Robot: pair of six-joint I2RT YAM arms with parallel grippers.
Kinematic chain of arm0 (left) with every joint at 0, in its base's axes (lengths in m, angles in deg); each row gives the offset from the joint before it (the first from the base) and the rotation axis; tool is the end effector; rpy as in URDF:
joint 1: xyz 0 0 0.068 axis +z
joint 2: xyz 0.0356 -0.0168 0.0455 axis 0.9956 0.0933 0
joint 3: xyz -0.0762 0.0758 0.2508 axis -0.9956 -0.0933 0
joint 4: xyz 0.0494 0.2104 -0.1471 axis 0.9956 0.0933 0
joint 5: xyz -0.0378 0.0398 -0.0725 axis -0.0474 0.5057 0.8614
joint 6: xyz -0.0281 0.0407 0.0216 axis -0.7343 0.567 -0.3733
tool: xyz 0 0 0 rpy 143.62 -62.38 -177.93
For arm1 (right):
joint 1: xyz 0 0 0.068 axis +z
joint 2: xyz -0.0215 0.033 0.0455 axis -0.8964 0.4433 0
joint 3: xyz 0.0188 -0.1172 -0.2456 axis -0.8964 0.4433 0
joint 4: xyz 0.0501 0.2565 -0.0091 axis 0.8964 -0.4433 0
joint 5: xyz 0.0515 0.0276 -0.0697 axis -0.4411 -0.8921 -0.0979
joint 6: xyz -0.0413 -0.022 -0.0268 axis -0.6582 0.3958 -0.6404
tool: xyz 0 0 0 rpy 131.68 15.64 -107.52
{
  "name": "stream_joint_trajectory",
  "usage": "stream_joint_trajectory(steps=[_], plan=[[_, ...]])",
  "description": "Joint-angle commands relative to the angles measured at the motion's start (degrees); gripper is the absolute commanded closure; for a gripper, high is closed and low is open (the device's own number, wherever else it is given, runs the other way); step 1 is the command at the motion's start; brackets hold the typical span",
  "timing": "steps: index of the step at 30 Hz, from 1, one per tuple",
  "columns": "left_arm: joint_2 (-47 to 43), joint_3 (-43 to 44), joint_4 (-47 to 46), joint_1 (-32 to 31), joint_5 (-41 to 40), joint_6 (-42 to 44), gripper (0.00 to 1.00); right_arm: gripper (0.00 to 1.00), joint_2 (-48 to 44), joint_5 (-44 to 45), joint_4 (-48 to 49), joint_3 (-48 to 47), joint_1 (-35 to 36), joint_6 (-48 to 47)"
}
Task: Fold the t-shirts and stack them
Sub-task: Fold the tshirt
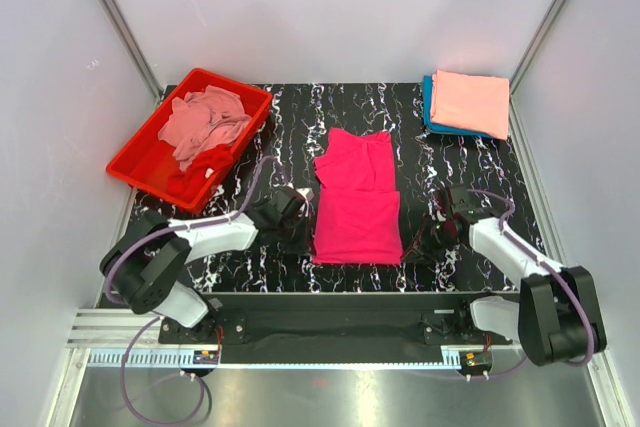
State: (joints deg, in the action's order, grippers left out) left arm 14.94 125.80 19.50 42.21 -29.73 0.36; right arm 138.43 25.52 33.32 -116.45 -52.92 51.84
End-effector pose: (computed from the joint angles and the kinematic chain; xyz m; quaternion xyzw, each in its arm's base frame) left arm 0.1959 -0.1900 0.1457 0.0623 0.9539 -0.2600 0.1367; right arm 0.1848 0.0501 0.1568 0.2023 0.9458 0.2504 0.0436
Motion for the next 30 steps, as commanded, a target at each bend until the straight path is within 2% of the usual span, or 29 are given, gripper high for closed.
stream_joint_trajectory(steps=[1, 4, 6, 8, 9, 10, 13, 17, 20, 22, 30], plan=[[-3.3, -2.0, 1.0, -0.7, -2.5, -1.8, 0.90, 0.85, -3.5, 3.4, -1.8, 2.1, 1.1, 3.5], [-4.3, -2.5, 2.4, -0.8, -3.2, -2.3, 0.72, 0.74, -5.7, 5.0, -2.9, 3.5, 1.1, 4.9], [-5.6, -2.5, 3.5, -1.0, -3.8, -2.3, 0.52, 0.61, -7.7, 6.0, -4.0, 3.6, 1.2, 5.5], [-7.3, -2.9, 4.6, -1.2, -5.5, -2.4, 0.44, 0.46, -8.2, 6.7, -4.7, 3.2, 1.1, 5.6], [-9.0, -3.3, 4.4, -1.2, -5.8, -2.6, 0.37, 0.44, -8.0, 6.6, -4.7, 2.9, 1.2, 5.5], [-9.7, -3.6, 4.1, -1.3, -6.0, -2.7, 0.35, 0.42, -7.4, 5.2, -4.4, 2.9, 1.2, 5.2], [-10.0, -3.7, 4.1, -1.3, -5.7, -2.6, 0.33, 0.39, -6.5, 1.8, -0.7, 3.9, 1.6, 5.7], [-7.5, -5.5, -0.4, -1.2, -2.9, -3.6, 0.33, 0.39, -5.3, 0.3, 3.7, 5.4, 2.0, 7.2], [-5.2, -5.7, -1.5, -1.2, -1.5, -4.4, 0.38, 0.40, -4.6, -2.0, 7.5, 7.2, 2.4, 8.1], [-4.6, -5.8, -1.3, -1.2, -2.0, -4.7, 0.41, 0.41, -4.5, -1.7, 8.4, 7.9, 2.8, 8.7], [-4.9, -6.5, 1.3, -1.2, -3.6, -6.0, 0.43, 0.44, -4.8, -0.6, 10.4, 10.2, 2.9, 10.3]])
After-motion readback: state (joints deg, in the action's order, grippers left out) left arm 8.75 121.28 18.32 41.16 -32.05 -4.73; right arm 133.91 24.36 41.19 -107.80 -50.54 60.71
